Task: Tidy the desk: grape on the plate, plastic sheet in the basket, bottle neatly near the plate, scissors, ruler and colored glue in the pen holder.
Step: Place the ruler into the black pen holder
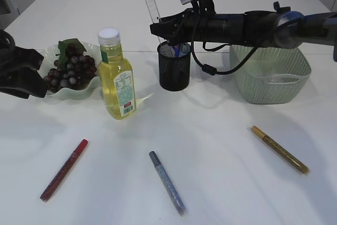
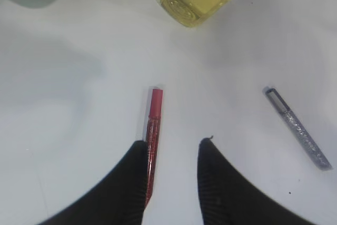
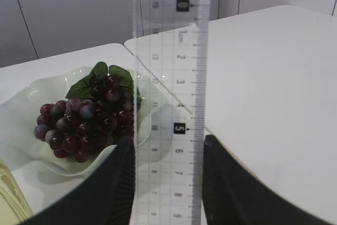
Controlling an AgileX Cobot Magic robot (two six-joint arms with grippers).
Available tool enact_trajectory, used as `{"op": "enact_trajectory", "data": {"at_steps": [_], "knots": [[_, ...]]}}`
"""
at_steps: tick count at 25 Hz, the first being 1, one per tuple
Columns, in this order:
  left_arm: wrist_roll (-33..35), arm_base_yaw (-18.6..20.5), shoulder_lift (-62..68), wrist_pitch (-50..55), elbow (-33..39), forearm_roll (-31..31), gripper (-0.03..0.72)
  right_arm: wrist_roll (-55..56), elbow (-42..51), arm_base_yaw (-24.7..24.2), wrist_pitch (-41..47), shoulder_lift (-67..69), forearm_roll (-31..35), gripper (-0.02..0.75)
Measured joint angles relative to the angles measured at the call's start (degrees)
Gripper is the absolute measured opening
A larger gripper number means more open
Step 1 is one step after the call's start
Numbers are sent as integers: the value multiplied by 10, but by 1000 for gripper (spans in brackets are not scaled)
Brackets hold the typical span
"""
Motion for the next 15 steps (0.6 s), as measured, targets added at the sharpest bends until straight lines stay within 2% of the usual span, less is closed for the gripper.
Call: {"op": "enact_trajectory", "data": {"at_steps": [2, 7, 12, 15], "knots": [[0, 0, 0, 0, 0, 0, 239, 0, 0, 0, -1, 1, 0, 334], [0, 0, 0, 0, 0, 0, 239, 18, 0, 0, -1, 1, 0, 478], [0, 0, 0, 0, 0, 0, 239, 51, -1, 0, -6, -7, 0, 501], [0, 0, 0, 0, 0, 0, 239, 139, -1, 0, -33, -35, -22, 502]]}}
